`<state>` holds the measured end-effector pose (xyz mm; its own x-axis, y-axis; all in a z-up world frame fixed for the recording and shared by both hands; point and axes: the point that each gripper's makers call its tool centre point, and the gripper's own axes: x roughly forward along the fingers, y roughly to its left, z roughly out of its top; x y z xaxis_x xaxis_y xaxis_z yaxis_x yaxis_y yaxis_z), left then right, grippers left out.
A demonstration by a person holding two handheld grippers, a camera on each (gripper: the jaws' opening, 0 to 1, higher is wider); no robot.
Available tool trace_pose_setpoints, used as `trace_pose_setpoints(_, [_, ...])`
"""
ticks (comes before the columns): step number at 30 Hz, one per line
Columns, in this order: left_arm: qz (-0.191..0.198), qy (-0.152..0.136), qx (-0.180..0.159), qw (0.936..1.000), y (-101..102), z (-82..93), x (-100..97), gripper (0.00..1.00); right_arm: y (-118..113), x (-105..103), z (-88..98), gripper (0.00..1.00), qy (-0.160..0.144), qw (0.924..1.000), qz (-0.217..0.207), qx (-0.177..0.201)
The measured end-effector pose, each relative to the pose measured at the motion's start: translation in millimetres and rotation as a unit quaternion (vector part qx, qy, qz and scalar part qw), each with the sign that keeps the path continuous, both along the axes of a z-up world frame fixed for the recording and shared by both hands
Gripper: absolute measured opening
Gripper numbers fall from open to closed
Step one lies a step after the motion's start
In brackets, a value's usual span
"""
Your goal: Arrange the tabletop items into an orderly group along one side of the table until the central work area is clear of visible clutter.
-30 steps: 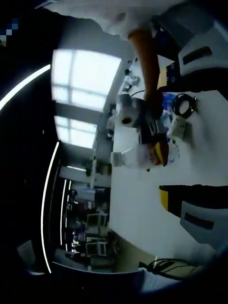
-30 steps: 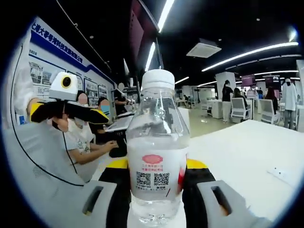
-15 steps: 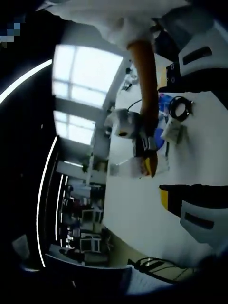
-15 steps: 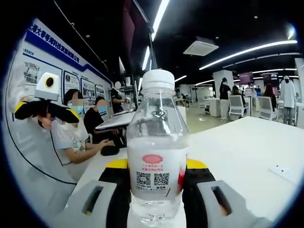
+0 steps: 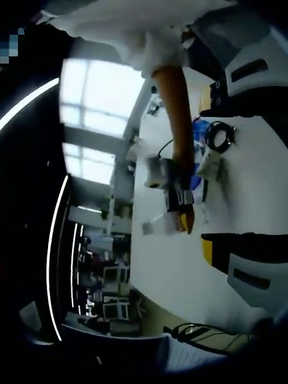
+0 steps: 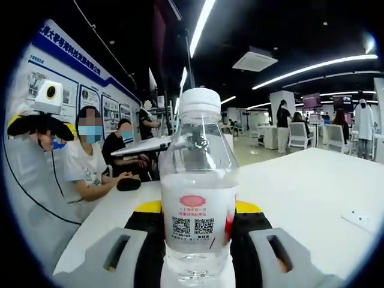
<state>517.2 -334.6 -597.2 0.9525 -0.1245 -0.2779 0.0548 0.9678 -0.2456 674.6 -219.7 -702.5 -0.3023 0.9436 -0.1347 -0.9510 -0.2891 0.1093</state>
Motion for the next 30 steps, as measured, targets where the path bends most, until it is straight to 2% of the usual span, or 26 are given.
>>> trace_pose_setpoints(7, [-0.003, 0.003, -0.001, 1.0000, -3, -1.4, 1.6, 0.74, -2, 5, -17.3, 0.38, -0.013, 0.9999, 0.002, -0.010])
trace_pose_setpoints(15, [-0.014, 0.002, -0.007, 0.9999, -12, -0.7, 3.5, 0.74, -5, 3, -25.1, 0.38, -0.038, 0.9990, 0.014, -0.016])
trace_pose_setpoints(22, [-0.010, 0.006, -0.009, 0.9999, -11, -1.7, 2.4, 0.74, -7, -4, -27.7, 0.38, -0.037, 0.9990, 0.019, -0.016])
trace_pose_setpoints(25, [-0.007, 0.001, -0.008, 0.9999, -9, 0.6, 2.8, 0.73, -6, -5, -34.9, 0.38, -0.038, 0.9987, 0.023, -0.023])
trace_pose_setpoints(30, [0.002, -0.002, -0.008, 1.0000, -4, 2.1, 2.0, 0.73, -11, -4, -32.3, 0.39, -0.033, 0.9990, 0.022, -0.019])
